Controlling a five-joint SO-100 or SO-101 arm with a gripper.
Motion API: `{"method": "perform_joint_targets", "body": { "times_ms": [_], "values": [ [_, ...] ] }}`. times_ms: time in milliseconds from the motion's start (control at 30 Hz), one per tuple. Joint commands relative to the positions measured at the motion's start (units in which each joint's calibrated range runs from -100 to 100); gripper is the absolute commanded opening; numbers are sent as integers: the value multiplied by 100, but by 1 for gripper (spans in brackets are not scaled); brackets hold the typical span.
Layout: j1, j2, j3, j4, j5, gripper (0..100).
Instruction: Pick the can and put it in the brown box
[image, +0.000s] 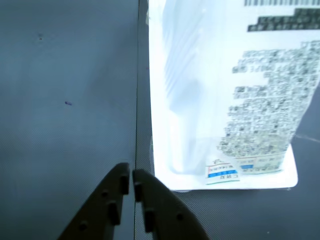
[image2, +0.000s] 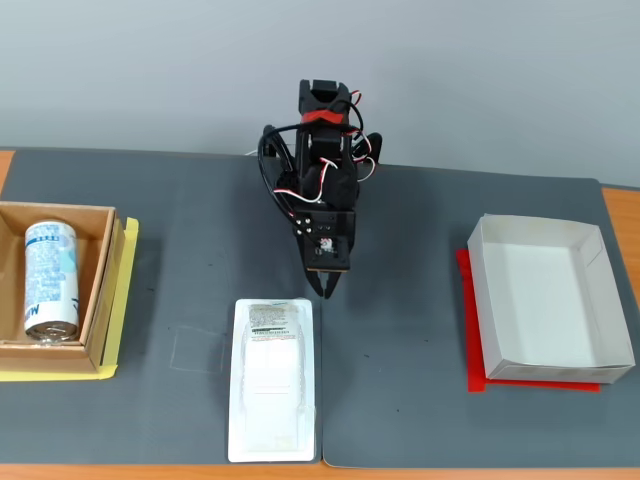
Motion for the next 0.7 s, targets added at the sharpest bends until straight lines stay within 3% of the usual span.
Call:
{"method": "perform_joint_targets", "body": {
  "times_ms": [0, 267, 667],
  "values": [
    [-4, -68, -63, 180, -28, 1],
    [13, -76, -479, 1672, -28, 1],
    [-158, -42, -497, 1550, -43, 1]
  ]
}}
